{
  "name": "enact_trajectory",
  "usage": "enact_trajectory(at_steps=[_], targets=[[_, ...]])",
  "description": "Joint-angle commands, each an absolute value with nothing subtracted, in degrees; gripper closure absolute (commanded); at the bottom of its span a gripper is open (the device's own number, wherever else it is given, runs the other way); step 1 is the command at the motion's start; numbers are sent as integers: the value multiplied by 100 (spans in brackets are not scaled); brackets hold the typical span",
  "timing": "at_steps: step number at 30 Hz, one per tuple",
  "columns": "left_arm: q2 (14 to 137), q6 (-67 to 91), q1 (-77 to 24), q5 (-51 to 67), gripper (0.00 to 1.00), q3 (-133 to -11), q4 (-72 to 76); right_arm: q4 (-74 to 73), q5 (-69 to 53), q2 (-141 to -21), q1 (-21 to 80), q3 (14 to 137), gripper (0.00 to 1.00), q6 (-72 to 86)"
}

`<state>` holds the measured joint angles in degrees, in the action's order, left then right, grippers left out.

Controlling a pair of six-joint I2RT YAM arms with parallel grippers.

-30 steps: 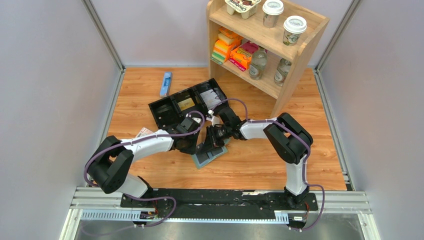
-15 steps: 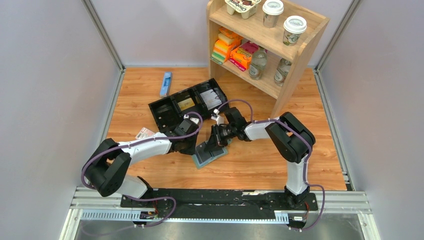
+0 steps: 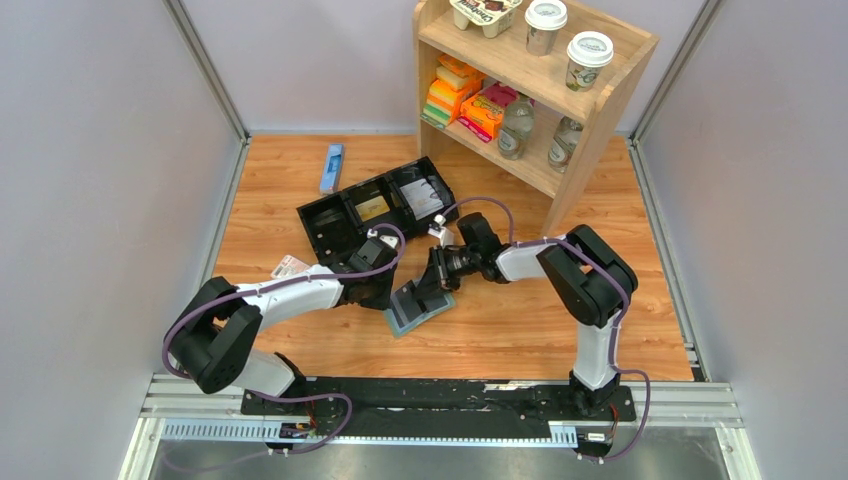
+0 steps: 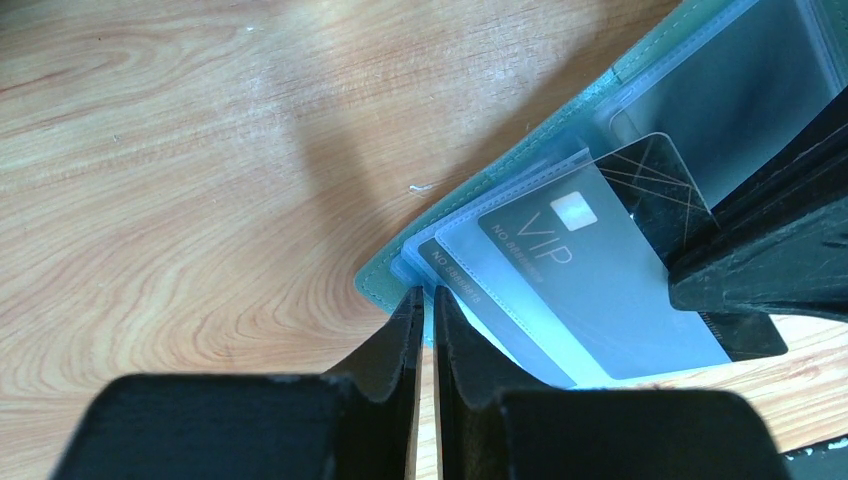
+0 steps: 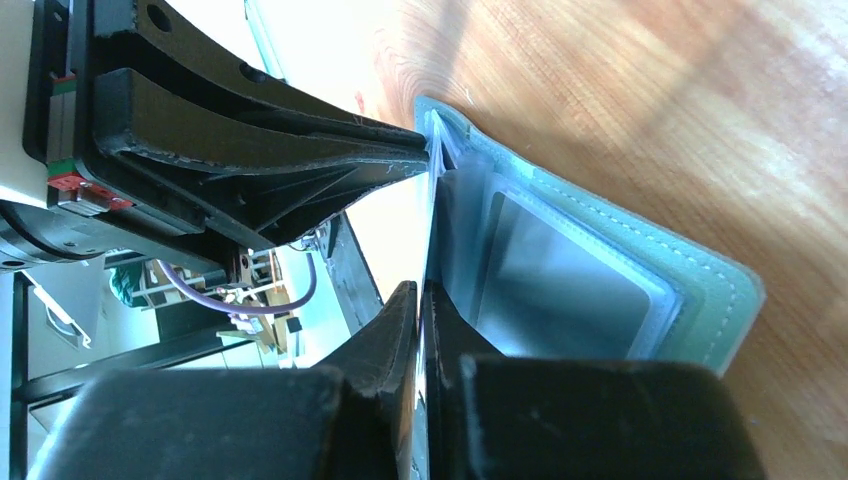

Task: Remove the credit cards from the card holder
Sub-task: Remove the credit card from the card holder, then place the credit card in the storage box.

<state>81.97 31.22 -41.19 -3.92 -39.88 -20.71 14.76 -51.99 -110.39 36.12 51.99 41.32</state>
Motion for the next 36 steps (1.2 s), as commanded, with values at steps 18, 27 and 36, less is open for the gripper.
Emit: enact_trajectory(at_steps=[18,27,36], targets=[[8367,3164,-4175,-422,89,-3621,-2022,379,-4554,-10372,3094,5071,100,3253],[8174,3068,-4175,-457,86,-3709,-1977,-527,-3946,-9871,2953,5168,100,2953],[7253,2796,-4175,-703,66,-3990,-2294,-1238,-3788,-9063,2979,5387,100,2532]])
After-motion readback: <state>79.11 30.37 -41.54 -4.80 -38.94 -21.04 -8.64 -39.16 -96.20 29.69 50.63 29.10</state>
